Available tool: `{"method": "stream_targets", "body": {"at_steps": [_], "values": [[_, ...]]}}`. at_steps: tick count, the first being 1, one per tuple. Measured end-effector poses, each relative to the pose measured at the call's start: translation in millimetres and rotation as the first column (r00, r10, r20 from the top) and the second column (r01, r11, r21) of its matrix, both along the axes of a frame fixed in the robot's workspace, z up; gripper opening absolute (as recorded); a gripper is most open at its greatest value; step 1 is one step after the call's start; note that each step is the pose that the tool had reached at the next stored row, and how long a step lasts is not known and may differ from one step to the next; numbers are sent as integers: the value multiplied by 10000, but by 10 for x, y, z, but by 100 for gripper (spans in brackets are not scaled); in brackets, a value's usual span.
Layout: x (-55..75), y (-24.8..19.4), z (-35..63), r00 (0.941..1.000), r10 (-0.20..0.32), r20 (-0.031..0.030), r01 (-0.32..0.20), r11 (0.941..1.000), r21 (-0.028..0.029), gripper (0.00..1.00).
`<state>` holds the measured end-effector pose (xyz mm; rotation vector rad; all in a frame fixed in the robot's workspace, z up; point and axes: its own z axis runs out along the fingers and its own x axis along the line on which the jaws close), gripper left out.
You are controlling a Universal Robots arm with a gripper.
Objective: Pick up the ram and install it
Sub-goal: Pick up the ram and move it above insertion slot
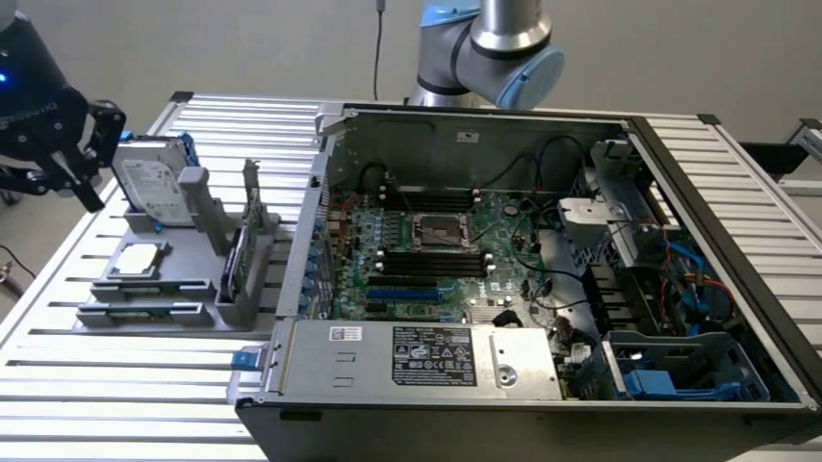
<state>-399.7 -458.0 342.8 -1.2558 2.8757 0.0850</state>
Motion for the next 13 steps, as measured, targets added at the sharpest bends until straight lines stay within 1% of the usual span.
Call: {"method": "stream_targets", "body": {"at_steps": [3,5,7,10,13], "values": [[0,0,-25,9985,550,0,-550,9985,0,11],[0,0,-41,9959,909,1,-909,9959,0,11],[0,0,-57,9919,1266,1,-1266,9919,1,11],[0,0,-80,9836,1804,-1,-1804,9836,-1,11],[0,0,-105,9720,2348,0,-2348,9720,0,11]]}}
